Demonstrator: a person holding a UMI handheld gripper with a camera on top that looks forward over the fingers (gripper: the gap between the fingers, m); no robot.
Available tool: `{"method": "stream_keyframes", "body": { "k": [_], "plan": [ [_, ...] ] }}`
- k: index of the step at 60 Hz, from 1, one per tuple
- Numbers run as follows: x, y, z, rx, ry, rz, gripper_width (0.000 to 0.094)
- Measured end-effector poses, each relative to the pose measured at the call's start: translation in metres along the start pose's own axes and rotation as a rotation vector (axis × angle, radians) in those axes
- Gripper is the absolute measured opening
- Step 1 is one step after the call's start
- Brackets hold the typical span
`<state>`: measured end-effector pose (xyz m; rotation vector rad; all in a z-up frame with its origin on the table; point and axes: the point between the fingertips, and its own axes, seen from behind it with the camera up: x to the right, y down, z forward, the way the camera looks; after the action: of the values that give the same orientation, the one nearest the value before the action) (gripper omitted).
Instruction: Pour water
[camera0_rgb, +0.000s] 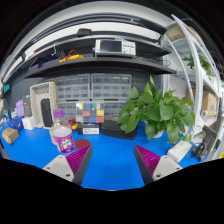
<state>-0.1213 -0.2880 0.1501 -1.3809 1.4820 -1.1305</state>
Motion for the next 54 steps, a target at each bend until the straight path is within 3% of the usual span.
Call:
{"method": "stream_keyframes", "body": {
  "k": [21, 39, 49, 54],
  "plan": [
    [-0.099, 0.040, -0.008, 0.073, -0.213, 0.043, 0.0861],
    [-0.145, 0.027, 0.052, 0.116, -0.201, -0.009, 0.0865],
    [-0.154, 0.011, 0.076, 0.153, -0.172, -0.013, 0.0763],
    [-0.158, 0.009, 0.084, 0.168, -0.158, -0.020, 0.0664]
  ]
}}
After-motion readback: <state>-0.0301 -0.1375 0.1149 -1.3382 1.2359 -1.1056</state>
